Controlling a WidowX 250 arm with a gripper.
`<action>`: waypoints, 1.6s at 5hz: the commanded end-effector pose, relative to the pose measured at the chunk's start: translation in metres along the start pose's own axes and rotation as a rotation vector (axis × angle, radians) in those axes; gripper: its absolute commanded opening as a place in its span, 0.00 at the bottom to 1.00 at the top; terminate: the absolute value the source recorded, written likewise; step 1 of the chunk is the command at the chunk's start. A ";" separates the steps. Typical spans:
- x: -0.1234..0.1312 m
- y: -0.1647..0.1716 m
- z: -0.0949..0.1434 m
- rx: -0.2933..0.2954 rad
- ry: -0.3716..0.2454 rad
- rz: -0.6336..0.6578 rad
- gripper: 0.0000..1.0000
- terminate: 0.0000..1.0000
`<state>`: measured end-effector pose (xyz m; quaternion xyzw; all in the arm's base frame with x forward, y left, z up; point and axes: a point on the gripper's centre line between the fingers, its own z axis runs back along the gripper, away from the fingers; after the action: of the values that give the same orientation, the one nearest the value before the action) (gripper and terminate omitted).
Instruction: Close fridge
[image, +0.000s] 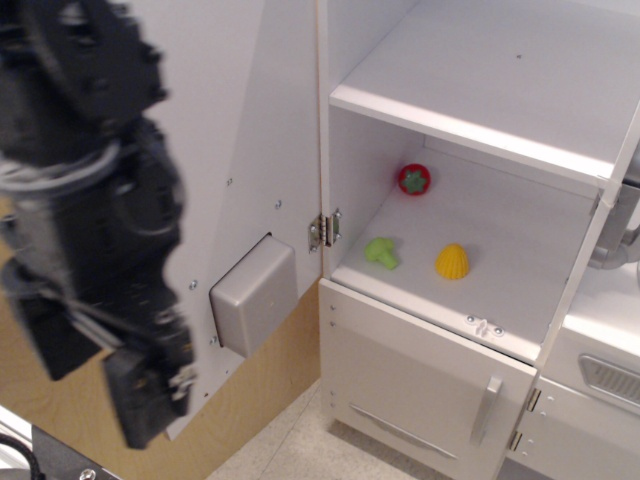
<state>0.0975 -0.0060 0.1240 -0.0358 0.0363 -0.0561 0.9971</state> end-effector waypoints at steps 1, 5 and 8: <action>-0.009 0.041 0.011 0.044 -0.058 -0.008 1.00 0.00; 0.018 0.128 0.009 0.083 -0.118 0.076 1.00 0.00; 0.038 0.161 0.016 0.141 -0.110 0.198 1.00 0.00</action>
<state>0.1499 0.1408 0.1131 0.0208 -0.0009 0.0419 0.9989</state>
